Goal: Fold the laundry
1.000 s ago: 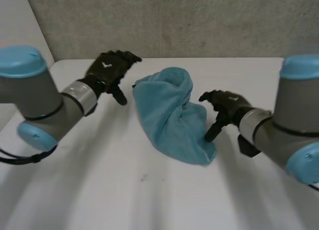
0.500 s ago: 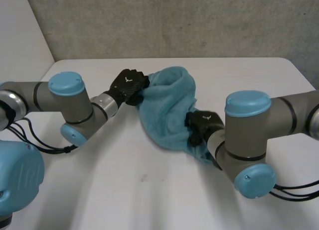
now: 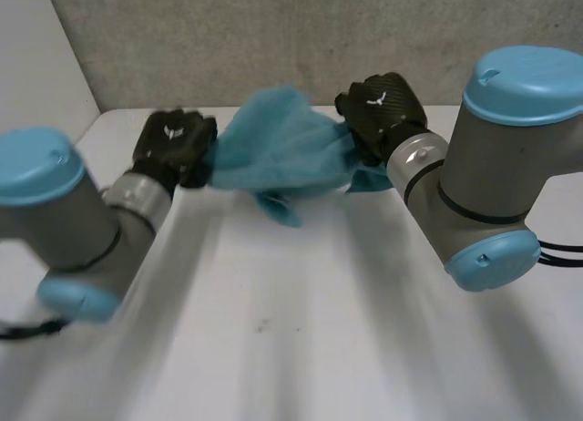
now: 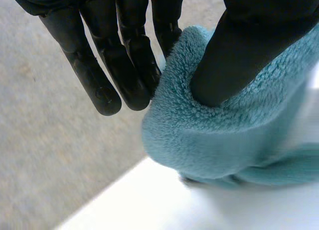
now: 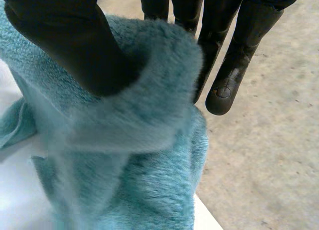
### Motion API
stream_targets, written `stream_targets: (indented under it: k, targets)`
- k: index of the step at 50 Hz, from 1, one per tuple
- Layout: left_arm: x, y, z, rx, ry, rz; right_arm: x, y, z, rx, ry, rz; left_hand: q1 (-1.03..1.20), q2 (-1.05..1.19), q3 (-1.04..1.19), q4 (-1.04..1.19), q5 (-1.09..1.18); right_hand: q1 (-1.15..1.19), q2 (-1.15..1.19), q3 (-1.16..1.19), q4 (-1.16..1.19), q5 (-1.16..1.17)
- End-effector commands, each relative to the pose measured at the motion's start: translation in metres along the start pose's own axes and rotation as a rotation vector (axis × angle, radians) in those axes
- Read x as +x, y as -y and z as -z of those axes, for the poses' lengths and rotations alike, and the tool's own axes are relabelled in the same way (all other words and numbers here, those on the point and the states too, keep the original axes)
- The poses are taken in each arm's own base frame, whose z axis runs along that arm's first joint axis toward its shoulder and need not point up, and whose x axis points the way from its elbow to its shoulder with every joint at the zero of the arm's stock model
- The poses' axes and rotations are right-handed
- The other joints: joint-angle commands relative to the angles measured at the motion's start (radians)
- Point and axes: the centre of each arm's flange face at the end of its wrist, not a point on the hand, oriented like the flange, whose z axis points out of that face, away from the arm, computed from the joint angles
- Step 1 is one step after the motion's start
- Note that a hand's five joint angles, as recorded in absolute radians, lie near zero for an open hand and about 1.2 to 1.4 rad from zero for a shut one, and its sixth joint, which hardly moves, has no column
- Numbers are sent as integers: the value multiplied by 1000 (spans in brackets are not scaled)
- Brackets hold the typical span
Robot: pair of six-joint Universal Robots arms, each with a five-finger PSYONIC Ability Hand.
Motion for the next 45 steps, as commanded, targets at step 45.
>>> stream_targets:
  k: [45]
  targets:
    - [18, -62, -22, -350, -210, 83, -40, -86, 57, -315, 313, 162, -582, -670, -662, -667, -597, 301, 44, 42, 16, 74]
